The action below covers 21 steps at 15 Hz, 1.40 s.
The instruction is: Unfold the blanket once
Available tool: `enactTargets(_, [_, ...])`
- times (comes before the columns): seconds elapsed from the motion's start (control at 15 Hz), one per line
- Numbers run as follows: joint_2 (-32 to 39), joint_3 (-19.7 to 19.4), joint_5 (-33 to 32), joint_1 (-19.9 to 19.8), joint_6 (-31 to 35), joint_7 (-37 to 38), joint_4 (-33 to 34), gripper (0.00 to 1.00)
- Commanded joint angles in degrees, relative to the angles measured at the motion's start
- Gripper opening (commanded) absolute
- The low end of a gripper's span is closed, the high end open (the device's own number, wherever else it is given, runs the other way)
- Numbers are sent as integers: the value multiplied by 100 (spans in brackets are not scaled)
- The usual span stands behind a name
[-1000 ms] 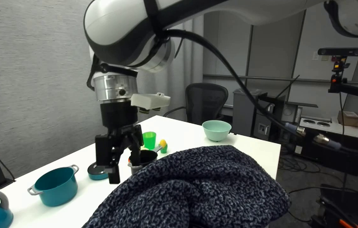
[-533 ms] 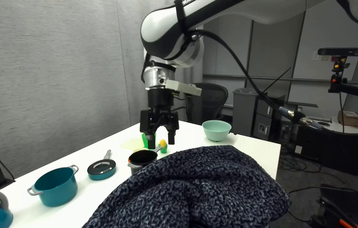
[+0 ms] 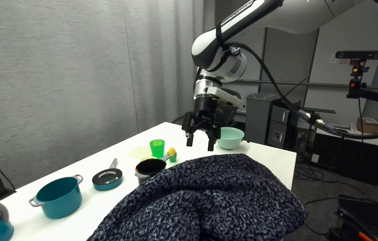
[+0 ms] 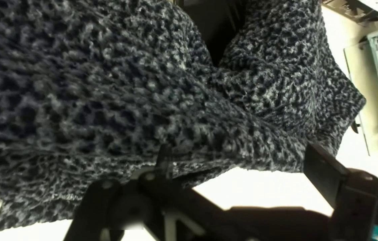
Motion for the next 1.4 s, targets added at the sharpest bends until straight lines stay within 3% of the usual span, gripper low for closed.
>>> enactTargets(0.0, [-192,-48,412,-334,322,-1112,-458,100])
enactTargets(0.27, [91,-144,-335,-329,20,-1875,-228,100])
enactTargets(0.67, [541,-122,-1364,-5,511,-1828,-7,100])
enactTargets(1.0, [970,96,-1458,19,710,-1961,280,100])
enactTargets(1.07, [1019,160,-1409,-20,652,-2032,356,75])
enactTargets(1.13, [1044,225,-1324,-95,573,-2139,413,74])
enactTargets(1.33, [1096,317,-1131,-276,400,-2373,530,49])
